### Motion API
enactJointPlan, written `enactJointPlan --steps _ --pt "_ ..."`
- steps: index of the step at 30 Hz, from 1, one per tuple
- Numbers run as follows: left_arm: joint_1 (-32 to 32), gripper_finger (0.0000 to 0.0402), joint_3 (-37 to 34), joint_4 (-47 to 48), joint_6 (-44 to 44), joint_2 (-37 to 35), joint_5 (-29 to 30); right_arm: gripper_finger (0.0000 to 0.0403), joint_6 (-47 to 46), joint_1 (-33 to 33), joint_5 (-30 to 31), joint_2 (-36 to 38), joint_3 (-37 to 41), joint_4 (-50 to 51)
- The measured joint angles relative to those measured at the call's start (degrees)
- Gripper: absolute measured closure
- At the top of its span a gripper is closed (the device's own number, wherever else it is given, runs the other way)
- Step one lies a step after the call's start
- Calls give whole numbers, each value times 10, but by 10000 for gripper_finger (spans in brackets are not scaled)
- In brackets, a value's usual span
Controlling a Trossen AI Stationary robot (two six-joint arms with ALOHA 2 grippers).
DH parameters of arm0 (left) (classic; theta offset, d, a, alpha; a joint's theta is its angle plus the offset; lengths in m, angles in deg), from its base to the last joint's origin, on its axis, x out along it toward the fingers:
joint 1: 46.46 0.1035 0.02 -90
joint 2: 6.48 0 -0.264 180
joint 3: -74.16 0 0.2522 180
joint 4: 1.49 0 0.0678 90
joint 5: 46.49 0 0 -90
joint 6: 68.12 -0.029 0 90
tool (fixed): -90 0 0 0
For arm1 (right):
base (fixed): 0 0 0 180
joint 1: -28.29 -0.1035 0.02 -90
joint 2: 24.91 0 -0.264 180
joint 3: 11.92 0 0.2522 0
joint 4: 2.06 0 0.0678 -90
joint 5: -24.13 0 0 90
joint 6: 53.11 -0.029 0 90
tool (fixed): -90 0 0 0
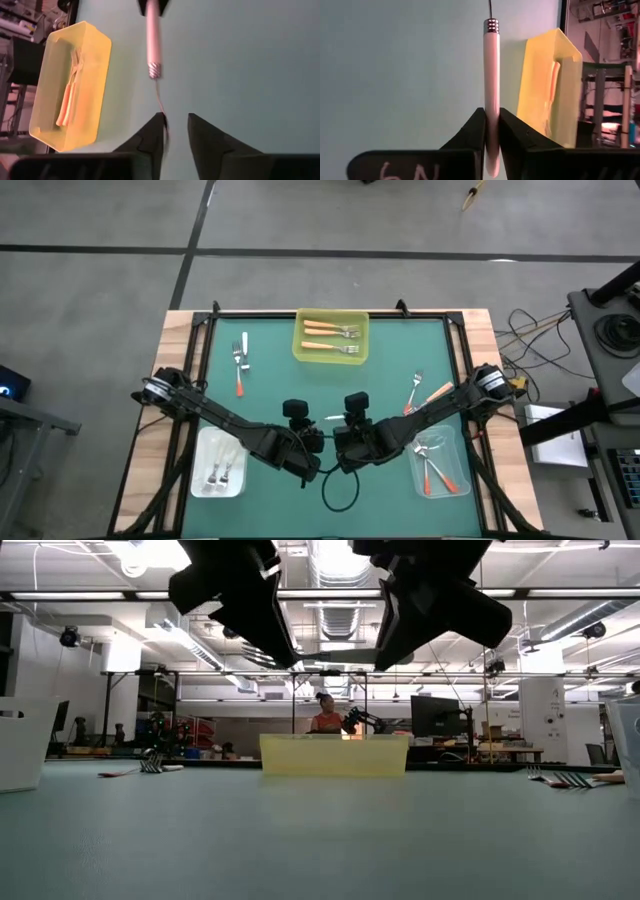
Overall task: Sort silverware by color (type)
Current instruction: Put the white fork into the white bin
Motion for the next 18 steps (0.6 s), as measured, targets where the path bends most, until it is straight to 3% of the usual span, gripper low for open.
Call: enactJointPlan --steps 9,14,18 --pt "-1 254 -2 9 -84 -45 0 380 -29 -14 5 0 0 109" --pt "3 240 -38 3 -109 -106 0 380 -61 -37 39 1 0 177" --pt "3 240 -105 -64 -107 -178 -21 380 -66 -67 51 9 0 180"
